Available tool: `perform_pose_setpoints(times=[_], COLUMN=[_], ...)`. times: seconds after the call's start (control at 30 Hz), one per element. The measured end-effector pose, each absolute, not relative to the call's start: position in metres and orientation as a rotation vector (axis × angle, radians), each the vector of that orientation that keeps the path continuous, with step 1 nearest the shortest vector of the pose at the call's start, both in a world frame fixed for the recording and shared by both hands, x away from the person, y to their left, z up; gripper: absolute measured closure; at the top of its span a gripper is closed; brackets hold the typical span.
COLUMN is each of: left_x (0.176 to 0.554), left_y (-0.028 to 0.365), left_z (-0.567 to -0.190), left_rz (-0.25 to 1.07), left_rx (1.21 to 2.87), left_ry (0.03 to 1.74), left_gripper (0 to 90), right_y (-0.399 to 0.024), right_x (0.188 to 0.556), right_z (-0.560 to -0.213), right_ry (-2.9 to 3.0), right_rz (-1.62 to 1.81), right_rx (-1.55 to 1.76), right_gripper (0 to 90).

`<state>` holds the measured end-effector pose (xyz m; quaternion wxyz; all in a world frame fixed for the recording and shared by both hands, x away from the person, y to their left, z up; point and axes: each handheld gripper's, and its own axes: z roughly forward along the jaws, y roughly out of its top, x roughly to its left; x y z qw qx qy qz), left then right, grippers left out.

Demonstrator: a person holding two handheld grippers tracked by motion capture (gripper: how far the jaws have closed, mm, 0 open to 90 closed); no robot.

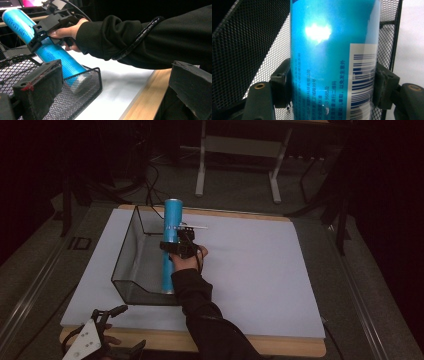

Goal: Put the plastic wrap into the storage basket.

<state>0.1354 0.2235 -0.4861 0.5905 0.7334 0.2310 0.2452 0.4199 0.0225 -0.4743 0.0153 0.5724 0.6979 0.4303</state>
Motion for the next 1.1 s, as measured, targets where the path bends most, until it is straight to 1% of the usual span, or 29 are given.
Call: perform_pose_setpoints(times=[0.47, 0.8, 0.87, 1.03, 1.1], left_x=[0.135, 0.135, 0.135, 0.135, 0.135], left_y=[0.223, 0.223, 0.223, 0.223, 0.223], left_z=[-0.486, -0.486, -0.486, -0.486, -0.487], left_rz=[0.569, 0.567, 0.566, 0.567, 0.568], left_rx=[1.715, 1.722, 1.724, 1.723, 1.723], left_ry=[0.534, 0.534, 0.535, 0.531, 0.530], left_gripper=[0.2, 0.2, 0.2, 0.2, 0.2], right_y=[0.033, 0.038, 0.040, 0.036, 0.032], right_x=[0.422, 0.417, 0.416, 0.416, 0.418], right_z=[-0.488, -0.486, -0.481, -0.472, -0.467], right_ry=[2.234, 2.223, 2.219, 2.218, 2.248], right_rz=[1.189, 1.130, 1.097, 1.098, 1.131], right_rx=[1.833, 1.723, 1.652, 1.574, 1.571], right_gripper=[30.0, 28.1, 26.0, 25.0, 19.9])
